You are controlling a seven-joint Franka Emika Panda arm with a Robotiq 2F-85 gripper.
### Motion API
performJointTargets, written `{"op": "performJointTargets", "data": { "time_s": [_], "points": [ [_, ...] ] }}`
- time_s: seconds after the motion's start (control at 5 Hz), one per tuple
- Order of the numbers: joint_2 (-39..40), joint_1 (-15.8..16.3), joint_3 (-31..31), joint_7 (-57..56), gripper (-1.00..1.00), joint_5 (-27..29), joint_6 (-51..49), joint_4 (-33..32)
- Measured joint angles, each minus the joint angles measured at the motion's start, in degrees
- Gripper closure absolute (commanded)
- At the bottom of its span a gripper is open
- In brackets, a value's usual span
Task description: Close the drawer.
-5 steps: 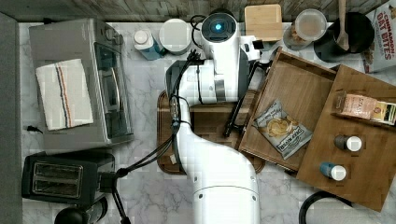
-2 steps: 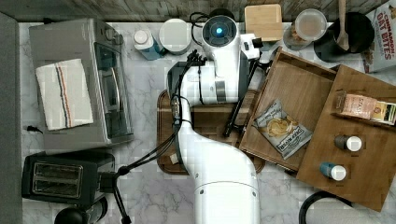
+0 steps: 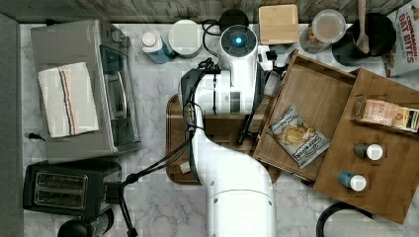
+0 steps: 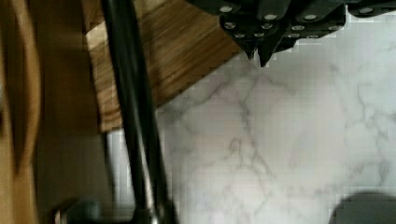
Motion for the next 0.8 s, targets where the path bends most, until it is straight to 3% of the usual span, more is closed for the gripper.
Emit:
{"op": "performJointTargets", "data": {
  "time_s": [0.6, 0.8],
  "points": [
    [-0.1, -0.1, 0.0, -0.7, 1.00, -1.4, 10.6, -7.4],
    [-0.9, -0.1, 0.0, -3.9, 1.00, -2.0, 5.0, -7.7]
  ]
}}
